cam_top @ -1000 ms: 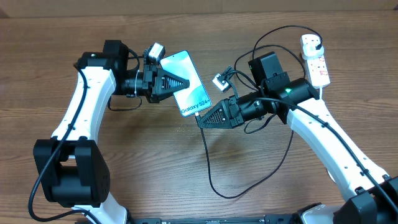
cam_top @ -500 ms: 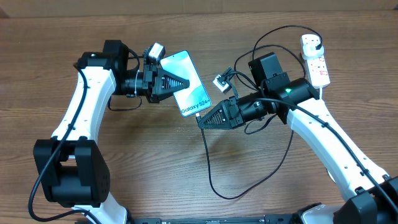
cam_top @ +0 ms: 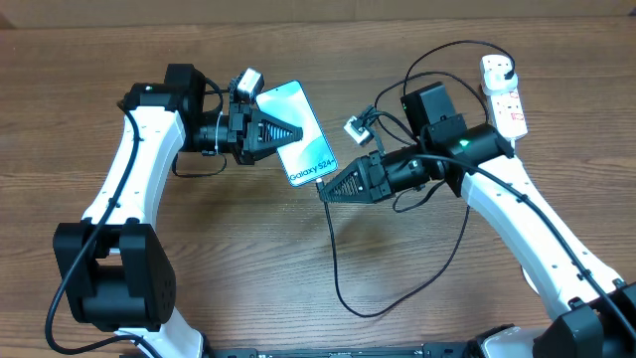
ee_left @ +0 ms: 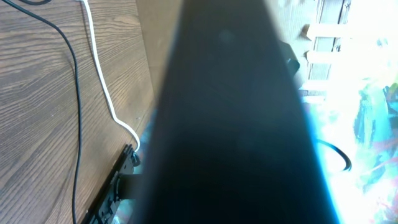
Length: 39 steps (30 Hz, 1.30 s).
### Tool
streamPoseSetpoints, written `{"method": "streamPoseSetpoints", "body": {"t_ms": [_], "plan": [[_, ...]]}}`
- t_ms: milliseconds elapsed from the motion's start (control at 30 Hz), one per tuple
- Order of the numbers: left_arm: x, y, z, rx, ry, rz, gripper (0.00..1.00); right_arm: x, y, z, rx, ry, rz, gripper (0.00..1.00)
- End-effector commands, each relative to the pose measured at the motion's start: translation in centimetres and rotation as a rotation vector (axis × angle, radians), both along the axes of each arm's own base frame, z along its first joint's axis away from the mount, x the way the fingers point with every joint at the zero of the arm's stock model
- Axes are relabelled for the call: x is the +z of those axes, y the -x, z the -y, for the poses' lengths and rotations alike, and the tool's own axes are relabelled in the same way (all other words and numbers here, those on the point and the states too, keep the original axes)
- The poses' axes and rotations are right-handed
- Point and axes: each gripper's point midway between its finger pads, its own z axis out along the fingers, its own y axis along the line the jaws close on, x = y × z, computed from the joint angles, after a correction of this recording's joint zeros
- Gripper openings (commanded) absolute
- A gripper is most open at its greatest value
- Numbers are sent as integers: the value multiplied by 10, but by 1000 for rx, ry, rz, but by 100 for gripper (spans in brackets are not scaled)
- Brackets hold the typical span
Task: Plug charger to phone and switch on socket
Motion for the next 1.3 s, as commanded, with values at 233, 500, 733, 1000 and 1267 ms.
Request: {"method": "streamPoseSetpoints", "body": {"t_ms": [233,500,733,1000,1267], "plan": [[26,3,0,-1,51,56,4,7,4,-1,26,-54,-12,4],[26,2,0,-1,51,61,4,5,12,0,34,-36,-62,4],[26,2,0,-1,51,63,4,5,14,-2,42,-36,-62,4],[26,2,0,-2,51,63,4,6,13,-3,44,-45,-48,4],[26,2,0,-2,51,63,4,7,12,-3,44,-48,-39,4]]}}
